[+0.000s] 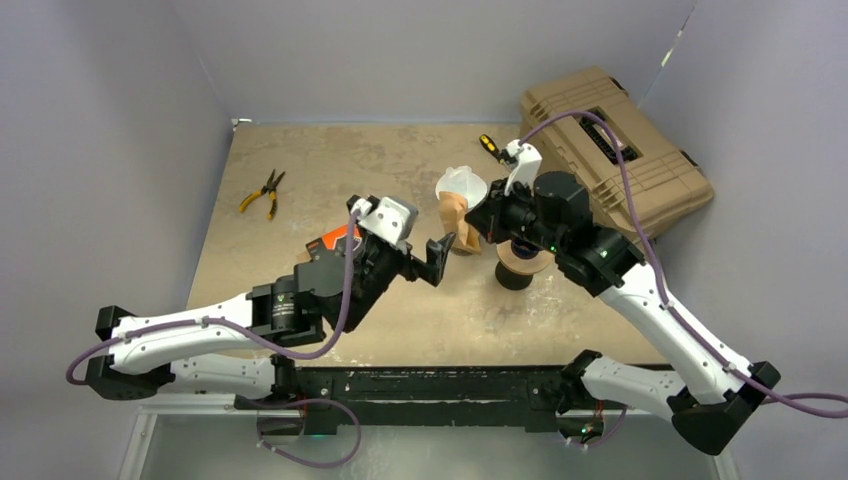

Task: Place the coffee filter in the dripper
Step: Place the coffee filter in the coffee dripper.

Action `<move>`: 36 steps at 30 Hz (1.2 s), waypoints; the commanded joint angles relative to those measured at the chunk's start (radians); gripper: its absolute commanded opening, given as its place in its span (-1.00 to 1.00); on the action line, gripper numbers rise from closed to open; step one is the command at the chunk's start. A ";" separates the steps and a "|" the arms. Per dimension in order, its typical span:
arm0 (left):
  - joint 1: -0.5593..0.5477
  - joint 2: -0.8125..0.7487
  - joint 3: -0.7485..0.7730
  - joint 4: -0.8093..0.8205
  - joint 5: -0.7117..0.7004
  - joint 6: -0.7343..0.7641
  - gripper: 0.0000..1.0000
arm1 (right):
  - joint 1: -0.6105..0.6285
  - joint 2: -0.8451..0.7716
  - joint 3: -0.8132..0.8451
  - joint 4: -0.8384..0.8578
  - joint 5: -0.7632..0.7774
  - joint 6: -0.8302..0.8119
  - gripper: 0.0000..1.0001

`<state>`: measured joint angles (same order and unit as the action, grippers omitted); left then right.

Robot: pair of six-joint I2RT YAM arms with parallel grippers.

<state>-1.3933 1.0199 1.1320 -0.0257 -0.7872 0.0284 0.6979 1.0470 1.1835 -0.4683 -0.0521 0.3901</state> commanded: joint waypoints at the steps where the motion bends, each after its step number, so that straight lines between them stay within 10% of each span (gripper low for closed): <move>1: 0.025 0.032 0.104 -0.132 -0.095 -0.338 0.97 | -0.109 -0.007 0.045 -0.037 -0.038 -0.017 -1.00; 17: 0.290 0.406 0.379 -0.261 0.474 -0.499 0.90 | -0.240 -0.069 0.081 -0.184 0.145 0.008 -1.00; 36: 0.346 0.586 0.517 -0.188 0.704 -0.510 0.47 | -0.263 -0.096 0.228 -0.310 0.261 0.003 -1.00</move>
<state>-1.0477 1.5810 1.5944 -0.2592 -0.1390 -0.4797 0.4374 0.9588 1.3842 -0.7433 0.1482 0.4026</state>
